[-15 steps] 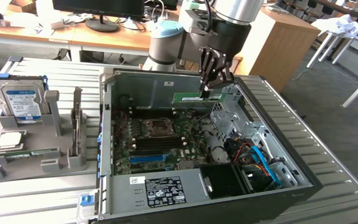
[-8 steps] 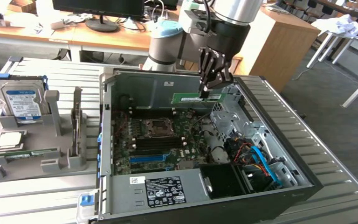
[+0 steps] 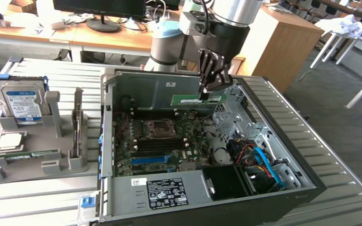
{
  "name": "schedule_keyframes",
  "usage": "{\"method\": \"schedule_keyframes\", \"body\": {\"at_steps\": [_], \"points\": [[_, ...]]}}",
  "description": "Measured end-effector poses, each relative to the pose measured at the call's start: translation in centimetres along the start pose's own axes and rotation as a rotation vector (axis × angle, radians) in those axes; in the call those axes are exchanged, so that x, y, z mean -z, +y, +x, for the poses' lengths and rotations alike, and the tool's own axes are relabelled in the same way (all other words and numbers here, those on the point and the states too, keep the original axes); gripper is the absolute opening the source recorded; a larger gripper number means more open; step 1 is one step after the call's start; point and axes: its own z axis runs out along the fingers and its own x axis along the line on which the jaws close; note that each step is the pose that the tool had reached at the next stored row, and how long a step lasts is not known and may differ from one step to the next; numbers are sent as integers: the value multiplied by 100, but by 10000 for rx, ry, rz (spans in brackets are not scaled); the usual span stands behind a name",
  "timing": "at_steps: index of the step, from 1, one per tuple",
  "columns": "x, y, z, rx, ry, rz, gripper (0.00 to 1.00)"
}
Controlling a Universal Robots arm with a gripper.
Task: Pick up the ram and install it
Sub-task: 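Insert the ram into the slot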
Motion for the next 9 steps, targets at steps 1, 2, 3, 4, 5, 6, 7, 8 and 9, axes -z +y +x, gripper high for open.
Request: {"method": "schedule_keyframes", "body": {"at_steps": [1, 2, 3, 4, 5, 6, 7, 8, 9], "points": [[-3, 4, 0, 0, 1, 0, 12], [-6, 7, 0, 0, 1, 0, 12], [-7, 7, 0, 2, 2, -1, 12], [-10, 9, 0, 2, 1, 0, 12], [-12, 11, 0, 1, 0, -1, 12], [-13, 13, 0, 0, 1, 0, 12], [-15, 14, 0, 1, 1, 0, 12], [-17, 15, 0, 1, 1, 0, 12], [-18, 17, 0, 0, 1, 0, 12]]}}
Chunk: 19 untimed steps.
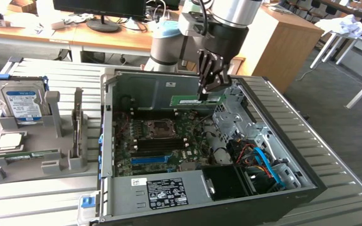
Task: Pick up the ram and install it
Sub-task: 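Insert the ram into the slot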
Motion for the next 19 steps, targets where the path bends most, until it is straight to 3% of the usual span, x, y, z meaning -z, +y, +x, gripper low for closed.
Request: {"method": "schedule_keyframes", "body": {"at_steps": [19], "points": [[-29, 41, -1, 0, 0, 0, 12]]}}
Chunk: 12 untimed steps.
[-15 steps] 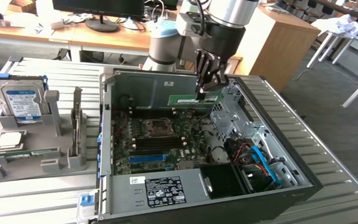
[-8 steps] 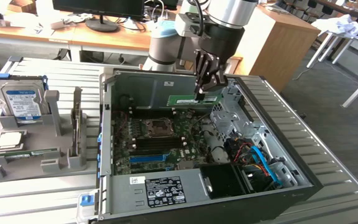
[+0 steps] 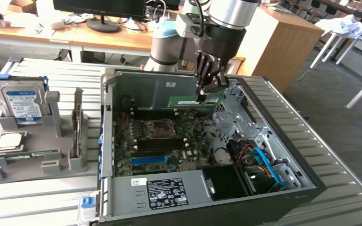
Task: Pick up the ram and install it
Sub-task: 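Insert the ram into the slot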
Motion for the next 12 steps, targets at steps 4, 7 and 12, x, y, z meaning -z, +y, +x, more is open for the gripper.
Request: {"method": "schedule_keyframes", "body": {"at_steps": [4, 7, 12], "points": [[-6, 9, 0, 0, 0, 0, 12], [-11, 17, -1, 0, 0, 0, 12], [-20, 34, -1, 0, 0, 0, 12]]}}
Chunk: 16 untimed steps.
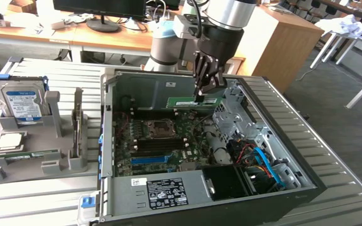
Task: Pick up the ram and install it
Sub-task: 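Insert the ram into the slot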
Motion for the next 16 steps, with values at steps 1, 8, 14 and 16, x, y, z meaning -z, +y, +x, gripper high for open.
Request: {"method": "schedule_keyframes", "body": {"at_steps": [1, 8, 14, 16], "points": [[-3, 4, 0, 0, -1, 0, 12], [-22, 39, -1, -75, 0, 1, 12], [-36, 55, -2, -249, 1, 5, 12], [-40, 68, -2, -249, 1, 6, 12]]}}
